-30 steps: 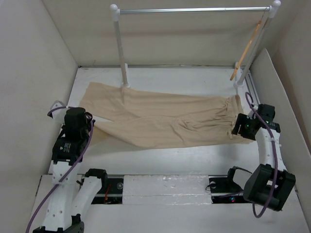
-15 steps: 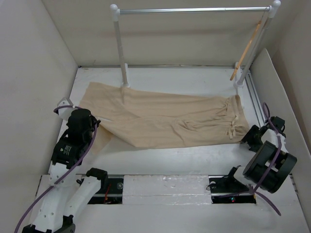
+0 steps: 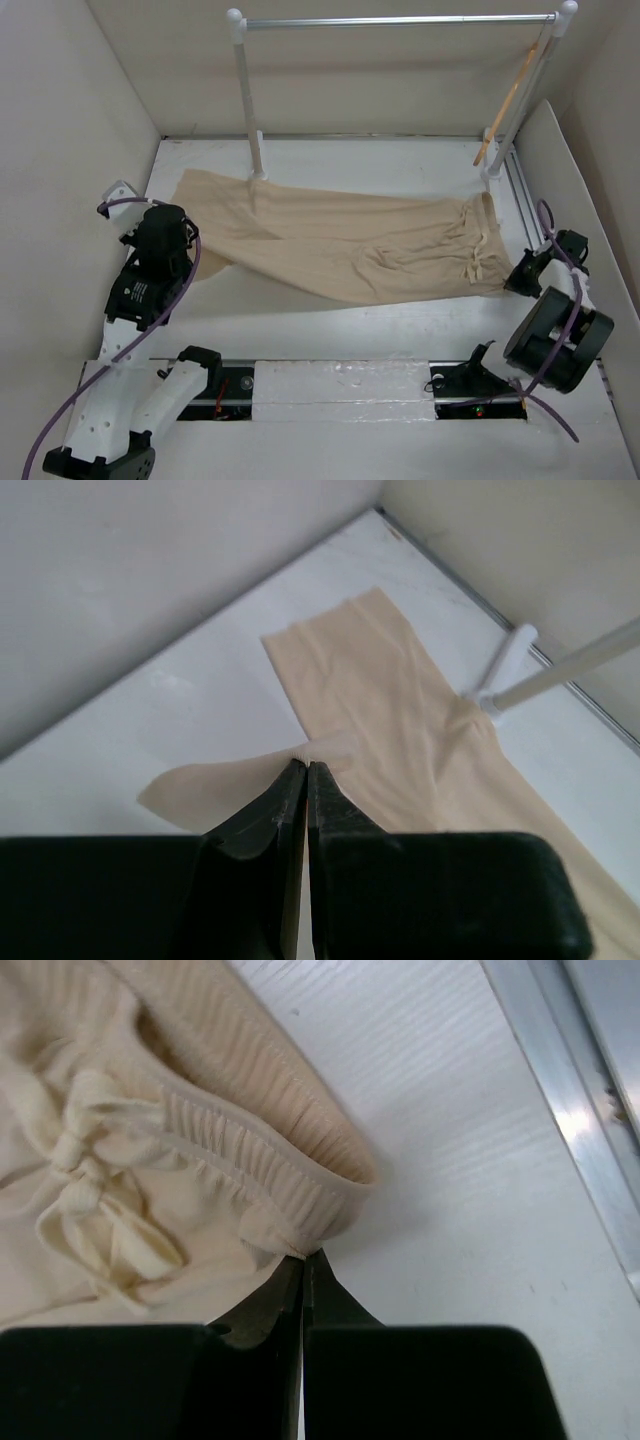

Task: Place the trousers on the hanger
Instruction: Fold the trousers at the center of the board.

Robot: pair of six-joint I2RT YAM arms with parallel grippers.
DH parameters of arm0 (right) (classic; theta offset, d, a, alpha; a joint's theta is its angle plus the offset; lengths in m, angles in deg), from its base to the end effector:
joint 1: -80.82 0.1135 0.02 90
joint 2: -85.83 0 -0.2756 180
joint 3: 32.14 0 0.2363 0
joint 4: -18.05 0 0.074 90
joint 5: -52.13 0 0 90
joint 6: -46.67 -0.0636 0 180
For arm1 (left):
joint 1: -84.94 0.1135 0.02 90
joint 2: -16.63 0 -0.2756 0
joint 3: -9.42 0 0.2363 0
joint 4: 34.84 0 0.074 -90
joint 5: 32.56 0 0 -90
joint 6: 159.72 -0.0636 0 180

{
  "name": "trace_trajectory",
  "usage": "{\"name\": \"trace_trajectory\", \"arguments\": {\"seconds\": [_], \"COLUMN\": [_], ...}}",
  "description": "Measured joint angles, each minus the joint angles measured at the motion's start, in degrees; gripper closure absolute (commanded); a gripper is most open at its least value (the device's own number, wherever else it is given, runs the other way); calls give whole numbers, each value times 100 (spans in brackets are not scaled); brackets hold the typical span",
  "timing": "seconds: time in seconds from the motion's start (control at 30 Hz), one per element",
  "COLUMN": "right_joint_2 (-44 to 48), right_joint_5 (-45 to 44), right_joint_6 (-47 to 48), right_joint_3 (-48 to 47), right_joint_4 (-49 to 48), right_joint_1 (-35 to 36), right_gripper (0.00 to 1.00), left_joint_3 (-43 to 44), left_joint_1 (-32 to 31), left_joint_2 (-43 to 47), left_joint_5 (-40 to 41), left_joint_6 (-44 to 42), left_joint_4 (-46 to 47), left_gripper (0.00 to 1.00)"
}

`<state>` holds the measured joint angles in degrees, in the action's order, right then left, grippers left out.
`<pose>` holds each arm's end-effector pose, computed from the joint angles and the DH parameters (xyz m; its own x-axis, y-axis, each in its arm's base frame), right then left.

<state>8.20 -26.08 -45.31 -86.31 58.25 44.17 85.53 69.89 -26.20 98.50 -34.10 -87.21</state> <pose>0.1989 -0.1318 0.1665 -0.7009 0.5636 -0.4371 0.5361 0.8205 0.1983 0.1370 0.0064 0.3906 -0.0217 -0.4489 -0.8933 -0.5121 0.7724 -0.3757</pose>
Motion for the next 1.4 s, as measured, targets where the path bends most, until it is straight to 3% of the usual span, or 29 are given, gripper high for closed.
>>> {"name": "trace_trajectory", "arguments": {"seconds": [0.17, 0.27, 0.43, 0.67, 0.9, 1.4], "right_joint_2": [1438, 1445, 953, 282, -1051, -3617], "right_joint_5": [-216, -459, -1086, -1263, -1333, -1091], "right_joint_6": [201, 321, 498, 542, 533, 520], "right_joint_3": [-81, -514, -1639, -2787, -3978, -6349], "right_joint_4": [901, 1425, 1869, 1928, 1904, 1884], "right_joint_1": [83, 175, 516, 841, 1425, 1725], "right_gripper": [100, 100, 100, 100, 100, 100], "left_joint_3": [341, 614, 780, 785, 935, 3482], "left_joint_1": [2, 2, 63, 619, 1019, 1722], "left_joint_2": [-424, -789, -1445, -2275, -3224, -6415], "left_joint_5": [1040, 1346, 1342, 887, 656, 282], "left_joint_6": [-861, -1161, -1333, -1167, -1040, -1113], "left_joint_4": [496, 780, 1134, 1423, 1558, 1746], "left_gripper": [100, 100, 100, 100, 100, 100]}}
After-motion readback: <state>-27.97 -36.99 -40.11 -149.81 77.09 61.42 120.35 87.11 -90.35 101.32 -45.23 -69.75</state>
